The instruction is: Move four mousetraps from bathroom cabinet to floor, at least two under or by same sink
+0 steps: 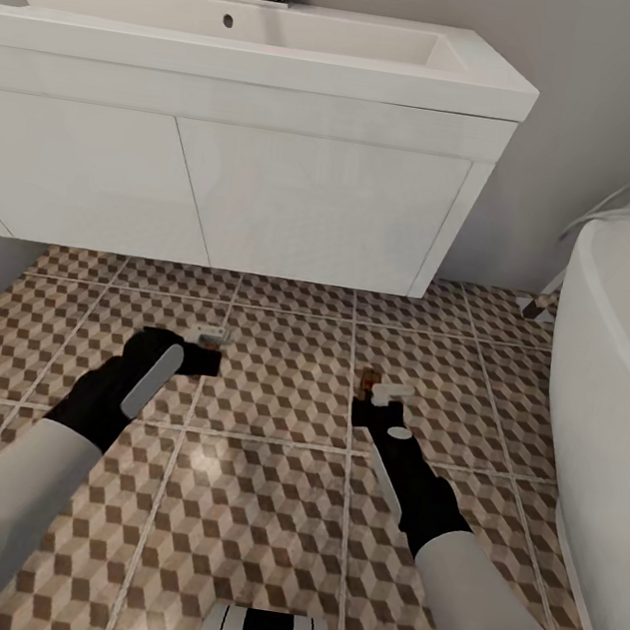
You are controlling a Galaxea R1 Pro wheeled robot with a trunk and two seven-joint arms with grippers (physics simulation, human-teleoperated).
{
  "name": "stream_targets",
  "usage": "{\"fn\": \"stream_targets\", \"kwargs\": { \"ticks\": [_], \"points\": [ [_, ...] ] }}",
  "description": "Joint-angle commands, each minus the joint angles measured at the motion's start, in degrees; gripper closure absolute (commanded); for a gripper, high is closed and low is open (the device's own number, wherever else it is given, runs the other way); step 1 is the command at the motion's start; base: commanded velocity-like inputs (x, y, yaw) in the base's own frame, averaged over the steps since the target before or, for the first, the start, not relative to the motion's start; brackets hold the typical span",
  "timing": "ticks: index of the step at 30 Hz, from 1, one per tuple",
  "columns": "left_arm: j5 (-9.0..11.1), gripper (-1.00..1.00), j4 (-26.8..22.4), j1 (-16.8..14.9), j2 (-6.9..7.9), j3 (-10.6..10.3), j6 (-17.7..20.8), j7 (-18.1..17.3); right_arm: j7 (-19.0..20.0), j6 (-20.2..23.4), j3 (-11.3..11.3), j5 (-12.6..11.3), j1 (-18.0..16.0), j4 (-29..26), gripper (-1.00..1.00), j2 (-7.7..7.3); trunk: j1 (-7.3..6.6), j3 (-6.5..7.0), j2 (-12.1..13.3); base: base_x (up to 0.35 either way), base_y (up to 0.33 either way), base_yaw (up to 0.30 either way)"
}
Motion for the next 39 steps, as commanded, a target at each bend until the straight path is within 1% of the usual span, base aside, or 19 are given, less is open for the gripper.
{"fn": "stream_targets", "kwargs": {
  "ticks": [1, 6, 10, 16, 36, 39],
  "points": [
    [0.42, 1.00, -0.21, -0.04, 0.14, -0.20, 0.52, 0.51, -0.33, 0.32, 0.22, -0.23, -0.03, -0.11, 1.00, -0.03, -0.01, -0.04, -0.02, 0.000, 0.000, 0.000],
    [0.40, 1.00, -0.53, 0.11, 0.39, -0.21, 1.74, 0.44, 0.12, 0.30, 0.31, -0.25, -0.03, -0.19, 1.00, 0.12, -0.01, -0.04, -0.02, 0.000, 0.000, 0.000],
    [0.38, 1.00, -0.54, 0.36, 0.45, -0.21, 1.86, 0.43, 0.15, 0.37, 0.31, -0.26, -0.03, -0.19, 1.00, 0.14, 0.09, -0.95, -0.07, 0.000, 0.000, 0.000],
    [0.38, 1.00, -0.24, 0.48, 0.99, -0.21, 1.89, 0.43, 0.13, 0.47, 0.35, -0.30, -0.03, -0.19, 1.00, 0.28, 0.25, -2.69, -0.15, 0.000, 0.000, 0.000],
    [0.34, 1.00, -0.35, 0.49, 1.04, -0.21, 1.89, 0.44, 0.09, 0.32, 0.30, -0.24, -0.03, -0.20, 1.00, 0.32, 0.76, -8.93, -0.42, 0.000, 0.000, 0.000],
    [0.32, 1.00, -0.49, 0.49, 1.04, -0.21, 1.89, 0.43, 0.09, 0.30, 0.30, -0.24, -0.03, -0.20, 1.00, 0.32, 0.76, -9.20, -0.42, 0.000, 0.000, 0.000]
  ]
}}
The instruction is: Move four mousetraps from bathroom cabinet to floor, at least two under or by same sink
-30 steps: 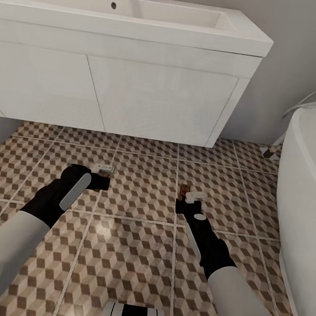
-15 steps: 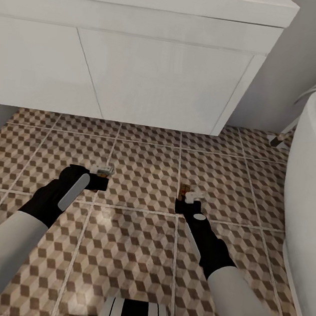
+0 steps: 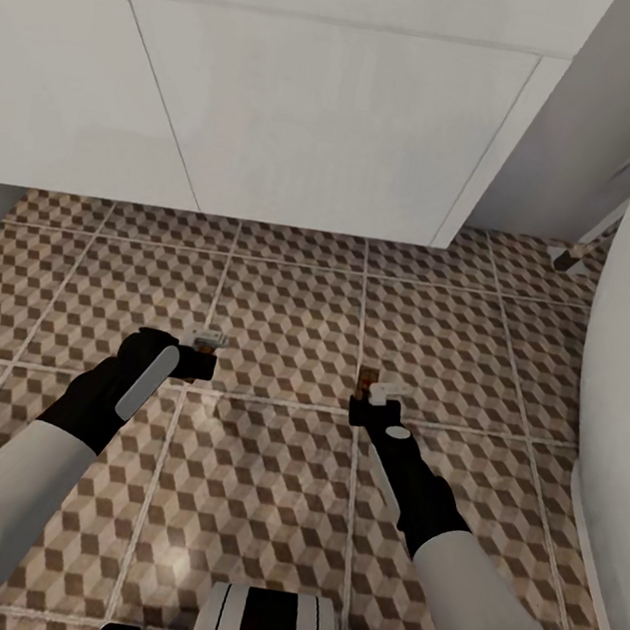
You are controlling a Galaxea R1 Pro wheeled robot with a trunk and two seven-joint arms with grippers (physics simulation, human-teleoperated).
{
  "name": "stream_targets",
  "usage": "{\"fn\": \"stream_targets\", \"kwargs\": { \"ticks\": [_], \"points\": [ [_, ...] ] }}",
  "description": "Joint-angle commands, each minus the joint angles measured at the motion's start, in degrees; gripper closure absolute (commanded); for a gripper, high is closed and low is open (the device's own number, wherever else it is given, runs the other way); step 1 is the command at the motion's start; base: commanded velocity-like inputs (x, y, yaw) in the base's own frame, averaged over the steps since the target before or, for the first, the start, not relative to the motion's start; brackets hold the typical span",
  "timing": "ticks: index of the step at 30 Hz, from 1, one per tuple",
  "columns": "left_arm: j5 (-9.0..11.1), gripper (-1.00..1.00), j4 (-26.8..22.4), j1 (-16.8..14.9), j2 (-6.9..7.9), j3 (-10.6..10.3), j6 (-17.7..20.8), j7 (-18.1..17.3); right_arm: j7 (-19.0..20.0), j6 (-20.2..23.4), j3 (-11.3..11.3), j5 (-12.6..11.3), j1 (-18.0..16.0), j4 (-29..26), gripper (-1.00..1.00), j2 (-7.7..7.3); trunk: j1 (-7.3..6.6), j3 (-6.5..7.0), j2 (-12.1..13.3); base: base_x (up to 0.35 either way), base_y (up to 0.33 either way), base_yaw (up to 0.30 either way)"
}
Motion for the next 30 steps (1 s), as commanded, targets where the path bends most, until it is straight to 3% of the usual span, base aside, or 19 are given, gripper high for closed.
{"fn": "stream_targets", "kwargs": {
  "ticks": [1, 12, 20, 27, 30],
  "points": [
    [0.42, 1.00, -0.16, -0.04, 0.07, -0.20, 0.15, 0.55, -0.40, 0.31, 0.21, -0.23, -0.02, -0.08, 1.00, -0.03, -0.01, -0.13, -0.01, 0.000, 0.000, 0.000],
    [0.48, 1.00, -0.37, -0.04, 0.05, -0.27, 0.15, 0.53, -0.35, 0.82, -0.06, 0.17, -0.16, -0.27, 1.00, -0.38, -0.01, -0.40, -0.01, 0.000, 0.000, 0.000],
    [0.48, 1.00, 0.11, -0.04, -0.02, -0.29, -0.05, 0.53, -0.44, 8.48, -0.04, 0.33, -6.44, -1.77, 1.00, -0.54, -0.01, -0.41, -0.01, 0.000, 0.000, 0.000],
    [0.48, 1.00, 0.06, -0.04, 0.06, -0.23, -0.07, 0.53, -0.21, 7.08, 0.28, 0.22, -7.11, -1.91, 1.00, -0.64, -0.01, -0.41, -0.01, 0.000, 0.000, 0.000],
    [0.50, 1.00, -0.02, -0.04, 0.07, -0.21, -0.04, 0.53, -0.22, 6.90, 0.29, 0.22, -7.13, -1.92, 1.00, -0.64, 0.07, -1.07, -0.06, 0.000, 0.000, 0.000]
  ]
}}
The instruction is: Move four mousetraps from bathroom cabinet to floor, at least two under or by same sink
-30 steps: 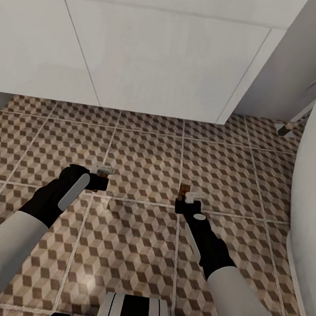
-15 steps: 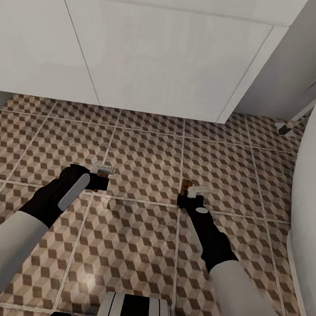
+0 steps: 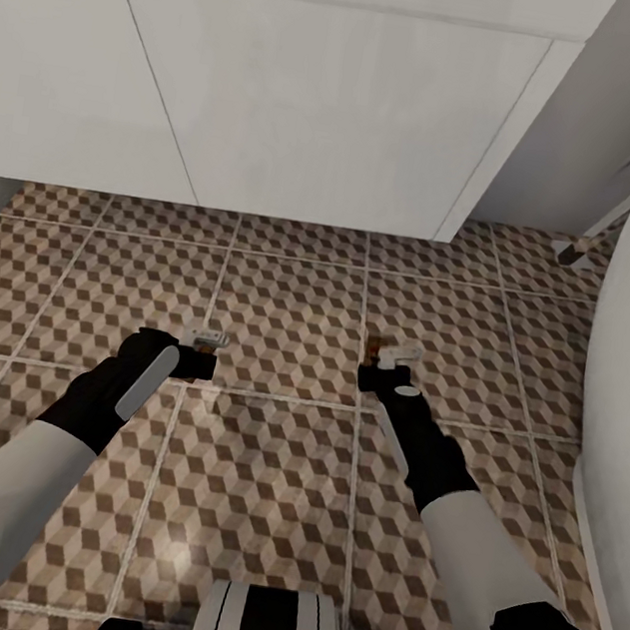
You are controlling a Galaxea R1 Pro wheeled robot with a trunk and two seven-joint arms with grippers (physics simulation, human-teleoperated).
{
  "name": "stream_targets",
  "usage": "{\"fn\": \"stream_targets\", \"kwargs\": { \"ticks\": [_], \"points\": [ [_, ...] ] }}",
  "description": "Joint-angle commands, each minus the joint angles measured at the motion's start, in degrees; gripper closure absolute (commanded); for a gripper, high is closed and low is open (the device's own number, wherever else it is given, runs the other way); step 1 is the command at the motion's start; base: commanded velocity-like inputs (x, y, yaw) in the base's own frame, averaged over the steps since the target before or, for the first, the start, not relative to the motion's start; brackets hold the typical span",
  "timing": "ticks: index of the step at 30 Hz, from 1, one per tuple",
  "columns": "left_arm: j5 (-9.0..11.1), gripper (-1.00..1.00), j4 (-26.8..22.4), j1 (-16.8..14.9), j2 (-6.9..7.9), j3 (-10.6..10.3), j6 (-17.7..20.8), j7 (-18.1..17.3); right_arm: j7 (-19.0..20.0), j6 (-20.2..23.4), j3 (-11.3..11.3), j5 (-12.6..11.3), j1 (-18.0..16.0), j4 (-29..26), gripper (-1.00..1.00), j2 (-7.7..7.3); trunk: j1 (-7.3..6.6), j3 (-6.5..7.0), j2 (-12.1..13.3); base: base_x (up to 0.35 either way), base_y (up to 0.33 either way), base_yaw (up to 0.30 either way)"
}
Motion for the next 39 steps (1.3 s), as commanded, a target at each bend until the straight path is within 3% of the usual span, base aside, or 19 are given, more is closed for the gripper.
{"fn": "stream_targets", "kwargs": {
  "ticks": [1, 25, 39],
  "points": [
    [0.43, 1.00, -0.08, -0.04, 0.07, -0.20, 0.15, 0.53, -0.41, 0.30, 0.18, -0.18, -0.03, -0.08, 1.00, -0.02, 0.01, -0.27, -0.03, 0.000, 0.000, 0.000],
    [0.47, 1.00, -0.49, -0.04, -0.11, -0.28, 0.16, 0.54, -0.56, 0.52, 0.14, -0.18, -0.04, -1.31, 1.00, -0.03, 0.63, -7.59, -0.35, 0.000, 0.000, 0.000],
    [0.47, 1.00, -0.63, -0.04, -0.11, -0.28, 0.16, 0.53, -0.63, 0.49, 0.19, -0.10, -0.04, -2.70, 1.00, -0.08, 0.63, -8.40, -0.35, 0.000, 0.000, 0.000]
  ]
}}
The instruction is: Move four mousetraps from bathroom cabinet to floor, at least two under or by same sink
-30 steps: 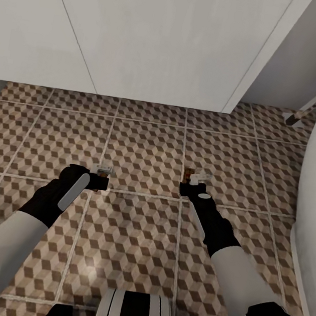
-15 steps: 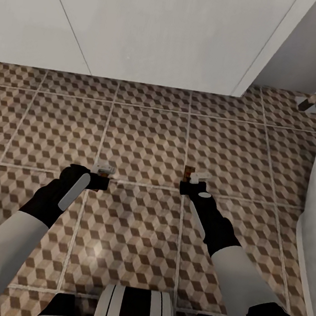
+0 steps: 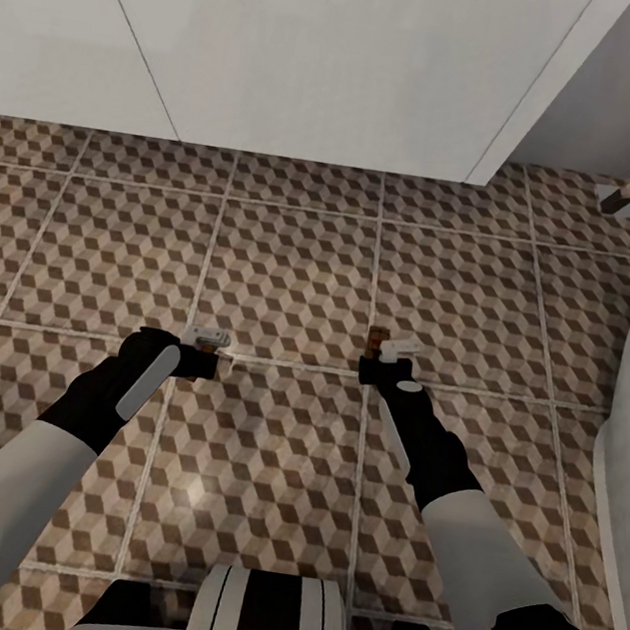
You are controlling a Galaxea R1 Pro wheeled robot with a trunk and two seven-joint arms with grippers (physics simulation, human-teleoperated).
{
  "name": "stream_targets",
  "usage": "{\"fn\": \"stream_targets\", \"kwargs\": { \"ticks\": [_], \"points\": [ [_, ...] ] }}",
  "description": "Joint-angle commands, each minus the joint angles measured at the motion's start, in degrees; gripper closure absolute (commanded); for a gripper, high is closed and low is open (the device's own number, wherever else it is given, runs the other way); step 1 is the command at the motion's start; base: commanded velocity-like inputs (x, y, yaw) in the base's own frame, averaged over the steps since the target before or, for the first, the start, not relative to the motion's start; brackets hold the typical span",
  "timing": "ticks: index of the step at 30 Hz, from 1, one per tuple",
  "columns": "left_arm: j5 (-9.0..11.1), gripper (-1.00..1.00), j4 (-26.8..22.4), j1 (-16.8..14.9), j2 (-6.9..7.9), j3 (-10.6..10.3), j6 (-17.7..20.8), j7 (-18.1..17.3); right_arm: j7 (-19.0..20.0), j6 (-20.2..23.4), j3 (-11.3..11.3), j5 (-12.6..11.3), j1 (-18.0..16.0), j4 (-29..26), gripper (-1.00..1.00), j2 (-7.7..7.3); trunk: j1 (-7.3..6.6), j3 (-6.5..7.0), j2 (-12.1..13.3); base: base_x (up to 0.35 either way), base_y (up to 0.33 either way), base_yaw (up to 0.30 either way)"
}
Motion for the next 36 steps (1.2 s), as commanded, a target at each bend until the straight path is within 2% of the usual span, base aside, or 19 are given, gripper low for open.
{"fn": "stream_targets", "kwargs": {
  "ticks": [1, 20, 25, 30, 33, 36],
  "points": [
    [0.41, 1.00, -0.06, -0.04, 0.07, -0.20, 0.15, 0.53, -0.36, 0.31, 0.17, -0.18, -0.02, -0.09, 1.00, -0.05, -0.01, -0.03, -0.01, 0.000, 0.000, 0.000],
    [0.44, 1.00, -0.13, -0.04, -0.17, 0.22, 0.14, 0.53, -0.46, 0.45, 0.26, -0.18, -0.02, -0.10, 1.00, 0.19, -0.01, -0.03, -0.01, 0.000, 0.000, 0.000],
    [0.42, 1.00, 0.90, -0.10, -2.14, 0.49, 0.41, 0.59, -0.48, 0.58, 0.26, -0.23, -0.02, -0.03, 1.00, 0.43, -0.01, -0.03, -0.01, 0.000, 0.000, 0.000],
    [0.41, 1.00, 1.28, -0.71, -3.50, 0.64, 0.85, 0.61, -0.48, 0.63, 0.40, -0.26, -0.02, -0.01, 1.00, 0.60, -0.01, -0.03, -0.01, 0.000, 0.000, 0.000],
    [0.35, 1.00, 1.33, -2.68, -4.46, 0.67, 2.31, 0.67, -0.51, 0.94, 1.68, -0.27, -0.02, -0.01, 1.00, 0.64, -0.01, -0.03, -0.01, 0.000, 0.000, 0.000],
    [0.33, 1.00, 1.34, -4.43, -4.75, 0.68, 2.79, 0.71, -0.55, 1.98, 2.96, -0.22, -0.02, -0.01, 1.00, 0.66, -0.01, -0.03, -0.01, 0.000, 0.000, 0.000]
  ]
}}
